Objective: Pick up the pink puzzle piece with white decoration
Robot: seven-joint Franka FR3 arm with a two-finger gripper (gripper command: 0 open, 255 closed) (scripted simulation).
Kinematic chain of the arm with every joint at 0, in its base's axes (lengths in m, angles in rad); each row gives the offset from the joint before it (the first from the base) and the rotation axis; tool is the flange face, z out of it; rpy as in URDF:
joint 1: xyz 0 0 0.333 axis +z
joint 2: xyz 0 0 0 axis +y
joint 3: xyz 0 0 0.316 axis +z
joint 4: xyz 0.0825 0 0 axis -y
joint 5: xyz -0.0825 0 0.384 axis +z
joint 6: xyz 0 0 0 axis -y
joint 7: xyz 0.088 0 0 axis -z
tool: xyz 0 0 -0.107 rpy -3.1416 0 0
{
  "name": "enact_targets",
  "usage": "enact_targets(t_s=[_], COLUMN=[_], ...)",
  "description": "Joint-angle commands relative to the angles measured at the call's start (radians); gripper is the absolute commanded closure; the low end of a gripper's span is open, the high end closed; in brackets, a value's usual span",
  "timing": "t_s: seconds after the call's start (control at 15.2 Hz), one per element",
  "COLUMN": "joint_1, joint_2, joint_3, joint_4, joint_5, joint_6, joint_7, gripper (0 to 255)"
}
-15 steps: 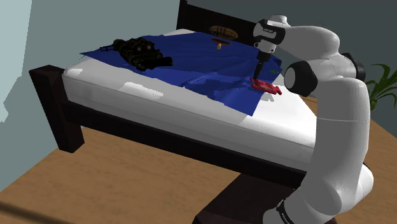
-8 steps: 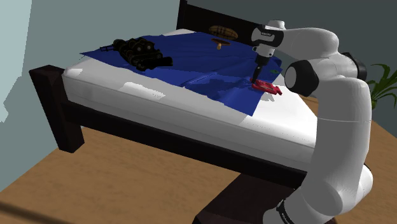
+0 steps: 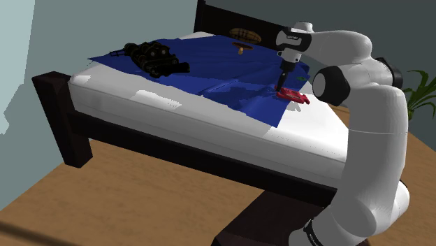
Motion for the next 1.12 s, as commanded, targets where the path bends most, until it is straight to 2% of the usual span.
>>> enact_targets(t_s=[0.0, 0.53, 0.92, 1.06], joint_1=[-0.003, -0.045, -0.107, -0.109], joint_2=[0.002, 0.038, 0.104, 0.107], joint_3=[0.0, 0.004, 0.016, 0.017], joint_4=[0.014, 0.187, 0.391, 0.398], joint_5=[0.0, 0.015, 0.042, 0.043], joint_6=[-0.014, -0.148, -0.279, -0.283], joint_7=[0.001, 0.003, 0.009, 0.009], gripper=[255, 255, 255, 255])
